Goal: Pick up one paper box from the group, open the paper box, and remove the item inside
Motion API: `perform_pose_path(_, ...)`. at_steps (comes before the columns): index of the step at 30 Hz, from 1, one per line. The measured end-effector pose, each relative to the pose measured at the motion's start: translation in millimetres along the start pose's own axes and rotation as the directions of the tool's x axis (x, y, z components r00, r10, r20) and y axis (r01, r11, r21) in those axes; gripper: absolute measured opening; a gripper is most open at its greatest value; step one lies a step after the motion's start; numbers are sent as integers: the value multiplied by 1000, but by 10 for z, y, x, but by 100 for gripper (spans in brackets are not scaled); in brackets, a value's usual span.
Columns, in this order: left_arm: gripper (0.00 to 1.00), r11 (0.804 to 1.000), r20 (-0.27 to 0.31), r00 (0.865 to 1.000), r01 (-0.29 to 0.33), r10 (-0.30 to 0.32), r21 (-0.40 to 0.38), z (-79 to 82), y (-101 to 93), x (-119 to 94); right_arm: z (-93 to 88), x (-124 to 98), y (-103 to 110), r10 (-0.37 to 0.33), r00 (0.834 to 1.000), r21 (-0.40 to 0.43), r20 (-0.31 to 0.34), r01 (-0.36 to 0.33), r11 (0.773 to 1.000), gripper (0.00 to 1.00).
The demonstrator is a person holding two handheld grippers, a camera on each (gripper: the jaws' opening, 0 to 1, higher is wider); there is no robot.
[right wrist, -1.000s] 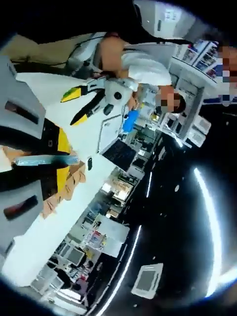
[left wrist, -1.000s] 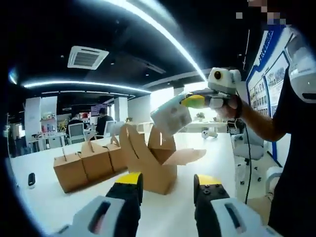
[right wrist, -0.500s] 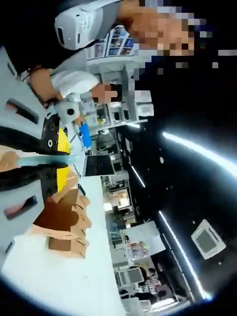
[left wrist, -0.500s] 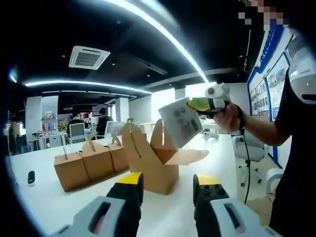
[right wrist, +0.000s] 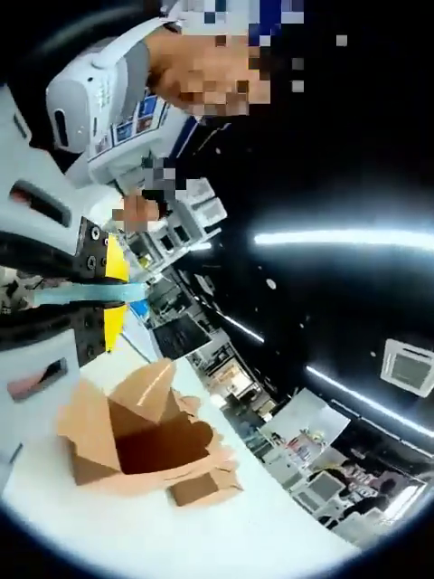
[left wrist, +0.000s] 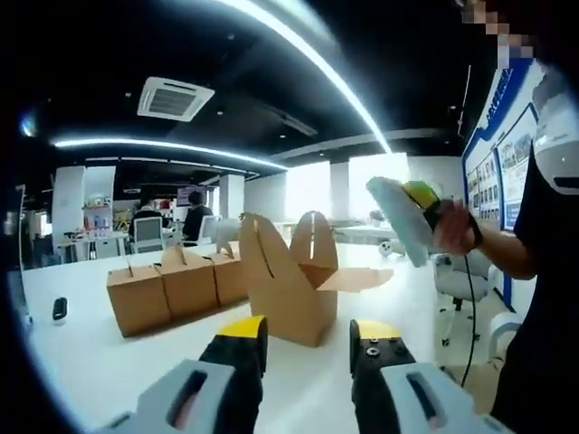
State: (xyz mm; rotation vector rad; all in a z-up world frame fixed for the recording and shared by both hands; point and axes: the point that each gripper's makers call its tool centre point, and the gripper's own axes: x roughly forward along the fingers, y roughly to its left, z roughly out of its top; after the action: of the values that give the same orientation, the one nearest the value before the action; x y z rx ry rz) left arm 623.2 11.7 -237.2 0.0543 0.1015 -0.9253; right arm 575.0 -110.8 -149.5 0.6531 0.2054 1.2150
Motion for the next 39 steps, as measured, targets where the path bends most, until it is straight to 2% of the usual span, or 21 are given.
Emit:
perform_pose_path(2,37,1000,-12,1000,3,-3,-4,-19,13,23,-137,-38,19,10,1000,56,-12,-9,998,8)
perform_pose_path(5,37,1000,-18,1000,5,-5,14,5,18,32,-344,-55,3,6,999,81,-38,-3,997,8)
perform_pose_path(6,37,999,-42,999,-12,14,50,8,45,13,-473,-65,-32,-2,998,89,-55,7,996,8)
perform_pose_path(8,38,993,-58,998,-26,32,111,20,43,-22,-608,-89,-90,-11,998,126,-60,19,992,8)
perform_pose_path(10,38,994,-58,998,-28,34,108,23,19,-50,-690,-110,-152,-22,998,159,-56,31,987,8)
perform_pose_path(14,37,998,-43,999,-14,16,67,-4,-6,-92,-840,-175,-377,-100,991,180,-88,115,977,8)
perform_pose_path(17,37,998,-51,998,-32,36,60,-24,29,-118,-905,-213,-543,-158,981,199,-114,178,964,8)
perform_pose_path(19,37,997,-39,998,-51,53,52,-4,58,-152,-933,-234,-640,-194,973,192,-125,215,957,8)
perform_pose_path(21,37,997,-17,998,-61,62,38,17,57,-173,-946,-245,-680,-207,970,221,-128,231,947,8)
perform_pose_path(22,36,997,-23,997,-76,76,32,3,57,-182,-972,-267,-740,-250,957,188,-145,275,943,8)
perform_pose_path(23,36,994,-44,995,-92,95,53,-29,54,-189,-975,-280,-763,-266,952,164,-151,289,943,9)
perform_pose_path(24,36,992,-58,994,-92,97,86,-50,31,-189,-973,-273,-747,-258,955,179,-148,283,942,9)
perform_pose_path(25,36,992,-60,994,-87,92,86,-54,-5,-177,-978,-277,-756,-270,951,173,-151,295,940,9)
perform_pose_path(32,36,998,-36,998,-47,49,48,-27,-126,-75,-928,-278,-972,-330,928,118,-171,352,929,9)
perform_pose_path(36,36,996,-66,996,-63,66,55,-114,-156,-60,-999,-324,-1147,-394,888,-16,-238,402,916,10)
perform_pose_path(39,36,998,-68,996,-46,49,40,-135,-241,-44,-1017,-297,-1168,-406,882,-33,-241,411,911,11)
